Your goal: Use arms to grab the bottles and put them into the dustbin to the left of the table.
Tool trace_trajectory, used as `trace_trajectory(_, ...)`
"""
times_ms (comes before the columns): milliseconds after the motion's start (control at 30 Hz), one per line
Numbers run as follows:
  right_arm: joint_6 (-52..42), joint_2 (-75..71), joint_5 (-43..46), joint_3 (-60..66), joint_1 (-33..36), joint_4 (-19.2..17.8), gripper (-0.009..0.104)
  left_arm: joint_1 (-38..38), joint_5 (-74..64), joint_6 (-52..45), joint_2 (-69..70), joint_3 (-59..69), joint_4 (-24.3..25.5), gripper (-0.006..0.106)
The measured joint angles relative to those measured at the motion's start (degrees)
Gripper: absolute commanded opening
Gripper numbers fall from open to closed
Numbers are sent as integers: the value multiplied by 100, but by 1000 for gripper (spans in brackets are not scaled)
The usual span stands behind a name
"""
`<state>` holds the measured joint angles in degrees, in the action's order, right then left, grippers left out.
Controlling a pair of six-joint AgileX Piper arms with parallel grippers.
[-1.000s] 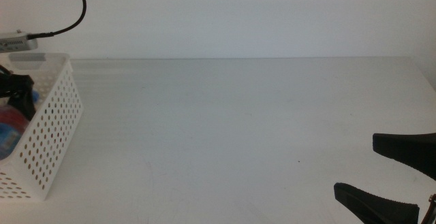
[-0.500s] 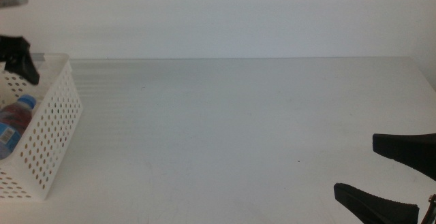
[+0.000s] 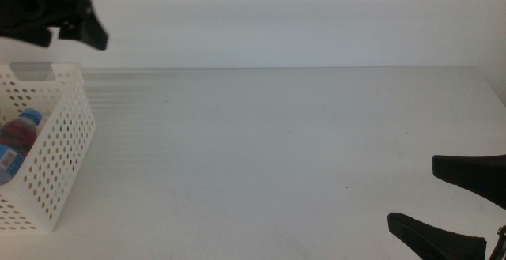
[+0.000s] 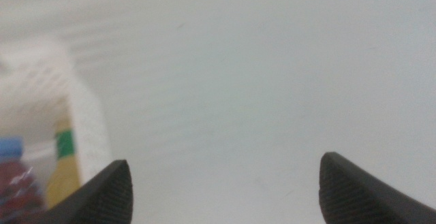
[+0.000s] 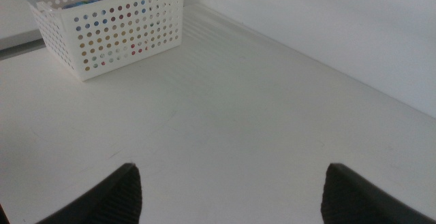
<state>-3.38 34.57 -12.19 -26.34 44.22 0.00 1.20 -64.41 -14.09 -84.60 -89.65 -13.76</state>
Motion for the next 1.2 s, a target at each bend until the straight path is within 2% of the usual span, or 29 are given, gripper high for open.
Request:
trace_trajectory(267,0,0,0,0,0,0,82,935,502,-15,513,195,-26,90)
trace_trajectory(500,0,0,0,0,0,0,82,1440,1827,-15,1309,1492,-91,90)
trace_trajectory(833,0,0,0,0,0,0,82,1558,2966,515,2704,3214,-53,90)
trace_trajectory(1200,0,0,0,0,0,0,82,1558,3428,562,3487,3450,140,90)
